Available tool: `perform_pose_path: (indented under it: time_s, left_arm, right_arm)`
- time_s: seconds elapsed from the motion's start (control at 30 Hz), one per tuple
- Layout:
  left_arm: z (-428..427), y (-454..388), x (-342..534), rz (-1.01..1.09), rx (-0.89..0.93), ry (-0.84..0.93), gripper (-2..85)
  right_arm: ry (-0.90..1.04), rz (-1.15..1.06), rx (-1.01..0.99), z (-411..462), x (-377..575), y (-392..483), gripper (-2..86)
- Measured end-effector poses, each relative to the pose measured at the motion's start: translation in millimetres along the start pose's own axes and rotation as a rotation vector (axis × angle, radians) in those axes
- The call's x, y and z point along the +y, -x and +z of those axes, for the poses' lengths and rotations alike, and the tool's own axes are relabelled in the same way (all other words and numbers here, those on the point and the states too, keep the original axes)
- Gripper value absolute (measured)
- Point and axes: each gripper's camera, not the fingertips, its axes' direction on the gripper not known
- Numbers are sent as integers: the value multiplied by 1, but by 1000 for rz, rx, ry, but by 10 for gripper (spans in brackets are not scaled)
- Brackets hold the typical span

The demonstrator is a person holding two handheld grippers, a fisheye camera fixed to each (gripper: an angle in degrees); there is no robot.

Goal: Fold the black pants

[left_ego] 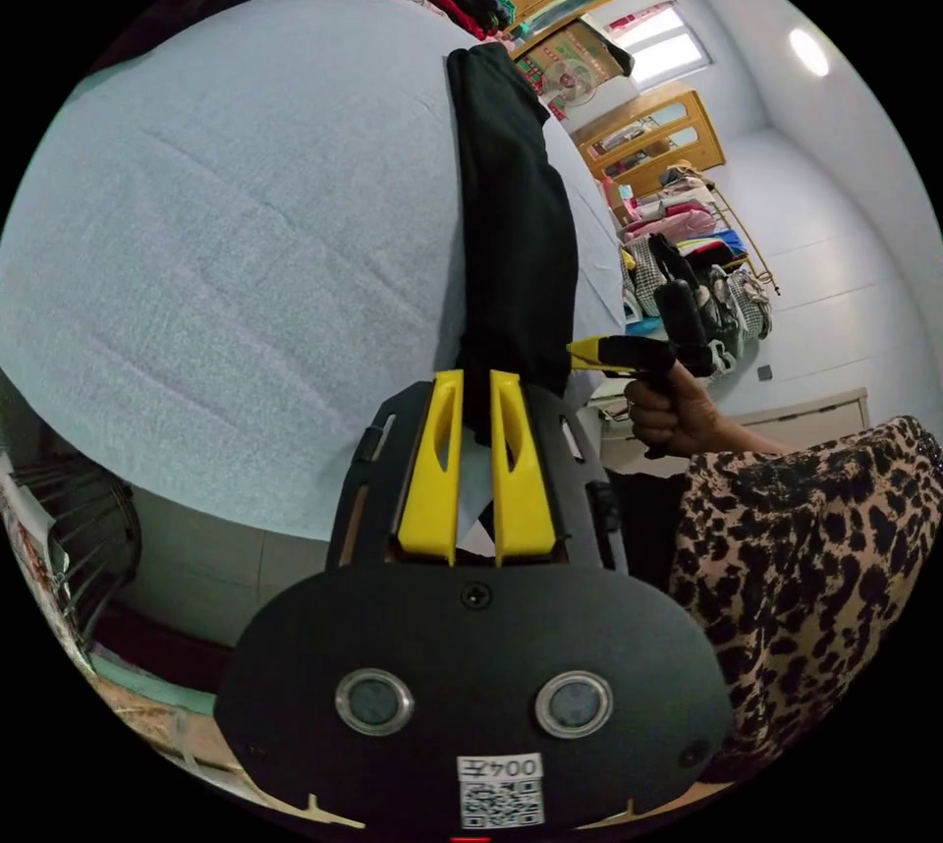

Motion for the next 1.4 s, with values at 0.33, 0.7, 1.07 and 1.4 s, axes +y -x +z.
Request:
perform_pose_path:
  time_s: [0.33,0.7,1.07,1.4]
  left_arm:
    - [-102,-62,27,12,-41,-96,13]
    - [-59,-55,73,-38,-63,43,12]
    - [-101,-73,124,-45,-57,30,22]
    - [-207,-96,94,-94,-124,-143,22]
  right_arm:
    - [-29,-207,207,-49,-23,133,33]
    - [69,-36,222,-11,-30,114,36]
    - [119,-117,410,2,-15,179,111]
    - [-144,-349,666,-42,-115,235,127]
